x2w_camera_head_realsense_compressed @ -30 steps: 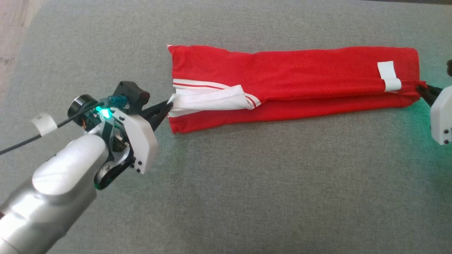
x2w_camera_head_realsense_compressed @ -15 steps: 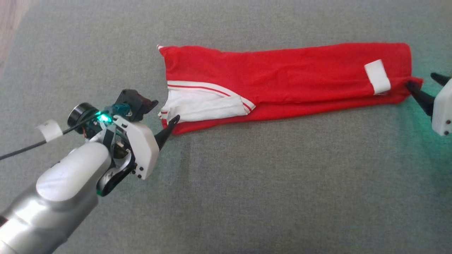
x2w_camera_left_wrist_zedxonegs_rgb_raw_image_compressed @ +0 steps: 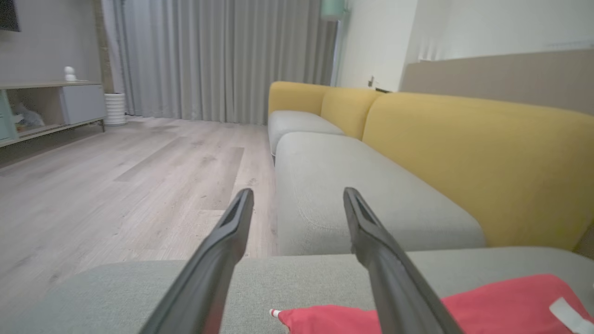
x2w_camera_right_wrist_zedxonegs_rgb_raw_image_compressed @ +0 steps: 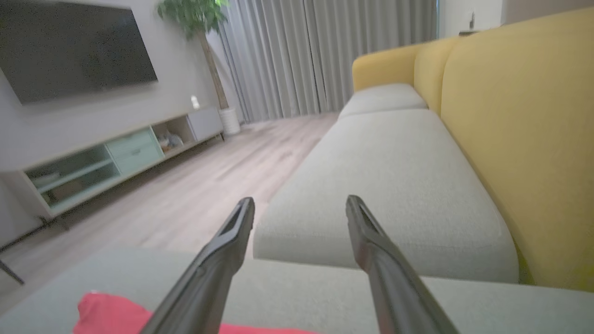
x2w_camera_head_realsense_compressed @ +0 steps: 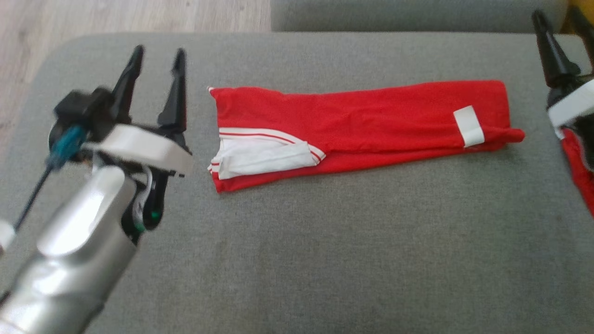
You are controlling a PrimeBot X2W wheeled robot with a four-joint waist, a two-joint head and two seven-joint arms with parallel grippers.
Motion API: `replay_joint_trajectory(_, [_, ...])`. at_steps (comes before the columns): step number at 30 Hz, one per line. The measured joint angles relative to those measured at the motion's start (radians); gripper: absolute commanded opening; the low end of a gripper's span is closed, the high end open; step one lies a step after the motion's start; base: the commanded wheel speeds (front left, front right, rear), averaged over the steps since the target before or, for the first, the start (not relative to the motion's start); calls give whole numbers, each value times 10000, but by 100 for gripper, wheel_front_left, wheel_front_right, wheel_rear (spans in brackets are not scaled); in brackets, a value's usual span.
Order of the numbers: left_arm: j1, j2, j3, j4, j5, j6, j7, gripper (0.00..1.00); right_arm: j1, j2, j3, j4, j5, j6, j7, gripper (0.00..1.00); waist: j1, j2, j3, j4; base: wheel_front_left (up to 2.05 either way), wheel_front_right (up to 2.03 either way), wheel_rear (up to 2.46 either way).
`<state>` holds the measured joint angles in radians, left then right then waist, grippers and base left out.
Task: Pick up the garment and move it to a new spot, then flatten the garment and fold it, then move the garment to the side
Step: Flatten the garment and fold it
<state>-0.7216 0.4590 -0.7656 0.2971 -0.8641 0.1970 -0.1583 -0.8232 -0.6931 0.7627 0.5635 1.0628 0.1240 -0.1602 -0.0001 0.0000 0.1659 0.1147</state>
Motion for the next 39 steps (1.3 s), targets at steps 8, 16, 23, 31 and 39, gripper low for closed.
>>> replay_joint_trajectory(8, [1721,-499,1450,-796,673,848,-932,100,1337,2052,-2826,-372,-1758,0,-907,100,-1,0,-501,-37,0,0,0])
replay_joint_trajectory(16, [4232,-1714,3354,-1616,2970,991,-984,100,5056,5001,-7031,-2514,-5580,0,-924,100,-1,0,-581,17,0,0,0])
replay_joint_trajectory(23, [5746,-2723,4481,-1409,4610,284,-984,100,7062,6284,-7463,-3411,-6943,0,-922,100,-1,0,-452,-48,0,0,0])
replay_joint_trajectory(31, [5753,-3505,5348,-1135,5561,-761,-984,100,6776,6345,-7741,-3327,-7497,0,-920,100,0,0,-20,21,0,0,0])
replay_joint_trajectory(39, [4820,-3977,5530,-863,6172,-1459,-984,100,4313,6358,-9747,-1290,-8742,0,307,100,3,0,1038,252,0,0,0])
